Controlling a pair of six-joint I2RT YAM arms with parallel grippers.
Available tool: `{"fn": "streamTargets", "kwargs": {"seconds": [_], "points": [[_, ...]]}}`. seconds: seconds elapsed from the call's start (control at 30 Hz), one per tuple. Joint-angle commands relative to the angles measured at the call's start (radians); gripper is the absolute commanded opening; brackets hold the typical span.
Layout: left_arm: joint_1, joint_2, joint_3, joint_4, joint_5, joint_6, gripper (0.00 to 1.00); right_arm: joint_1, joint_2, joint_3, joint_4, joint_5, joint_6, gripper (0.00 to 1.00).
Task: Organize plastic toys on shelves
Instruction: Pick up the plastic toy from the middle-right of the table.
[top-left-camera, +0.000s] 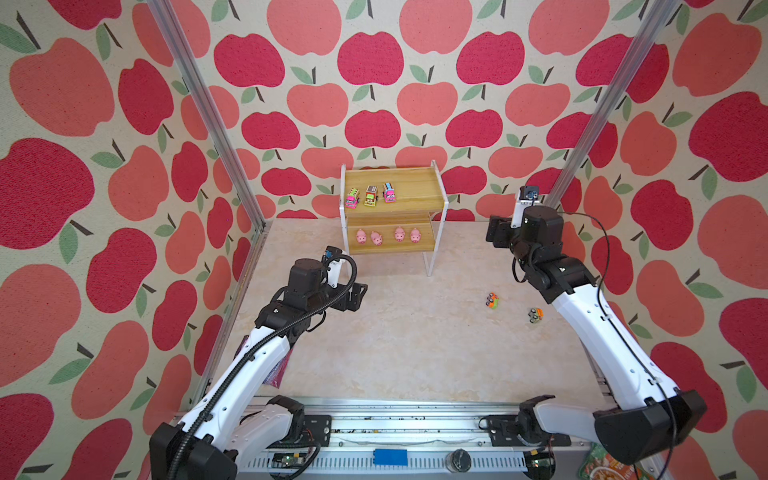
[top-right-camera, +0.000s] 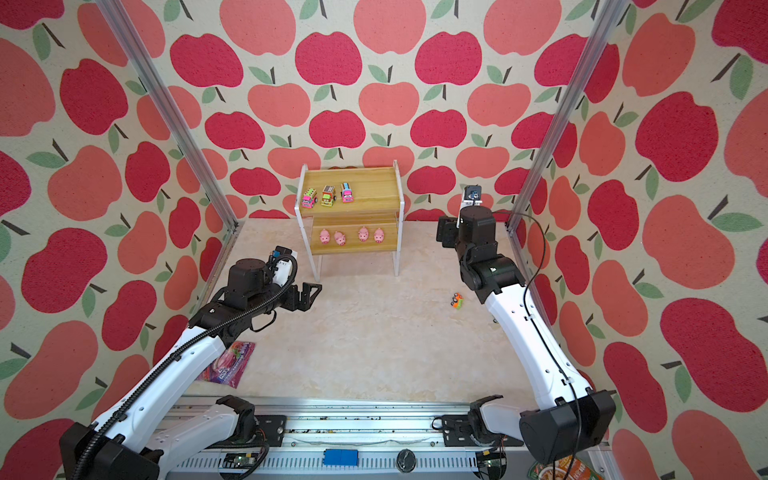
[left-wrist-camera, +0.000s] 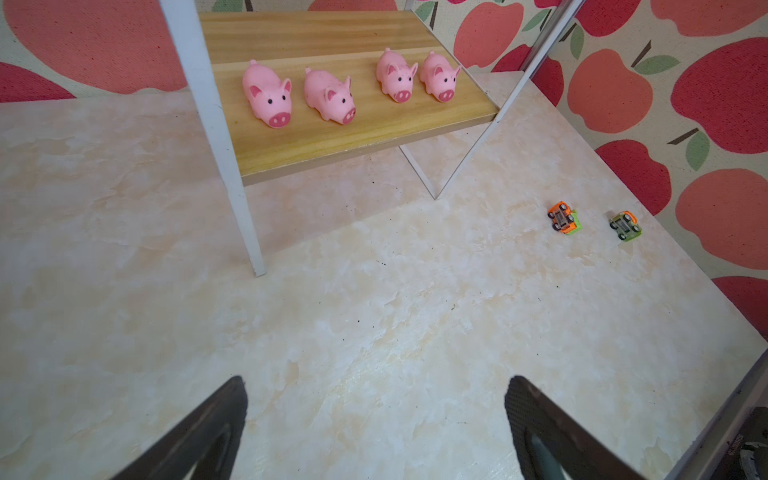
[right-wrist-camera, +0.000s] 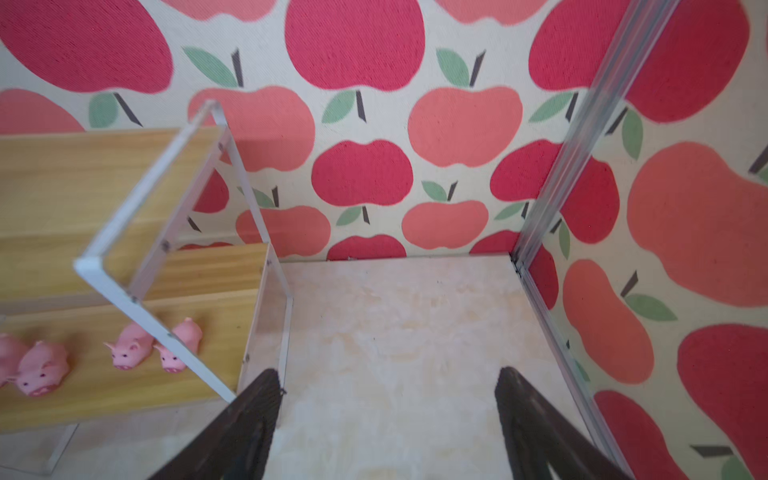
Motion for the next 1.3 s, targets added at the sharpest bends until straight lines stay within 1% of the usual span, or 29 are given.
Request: {"fn": "streamTargets", "kwargs": {"seconds": [0.0,0.2,0.33,0.5,0.6,0.7,0.93,1.27], "points": [[-0.046,0.010,-0.004,-0.017,-0.028,0.018,0.99,-0.058,-0.012,-0.125,-0.055,-0.107,0.162,0.83],[-0.118,0.022,-0.016,-0.020,-0.051,0.032,0.99,-0.146,0.044,-0.294,0.008,-0.262,0.262,0.80],[-0.156,0.042,-0.017,-0.024,-0.055,0.035,0.99,-0.172,0.085,-0.351,0.025,-0.284,0.271,0.80],[-0.185,0.073,-0.017,-0.024,-0.056,0.044,0.99,-0.226,0.134,-0.421,0.083,-0.361,0.310,0.79],[-0.186,0.079,-0.015,-0.026,-0.062,0.048,0.99,-0.250,0.179,-0.433,0.099,-0.377,0.302,0.79],[-0.187,0.075,-0.016,-0.027,-0.066,0.053,0.99,-0.274,0.238,-0.423,0.093,-0.421,0.303,0.78],[-0.187,0.076,-0.015,-0.029,-0.075,0.059,0.99,-0.278,0.352,-0.396,0.108,-0.456,0.288,0.75],[-0.187,0.088,-0.013,-0.029,-0.082,0.064,0.99,-0.276,0.423,-0.395,0.140,-0.484,0.279,0.68]]}}
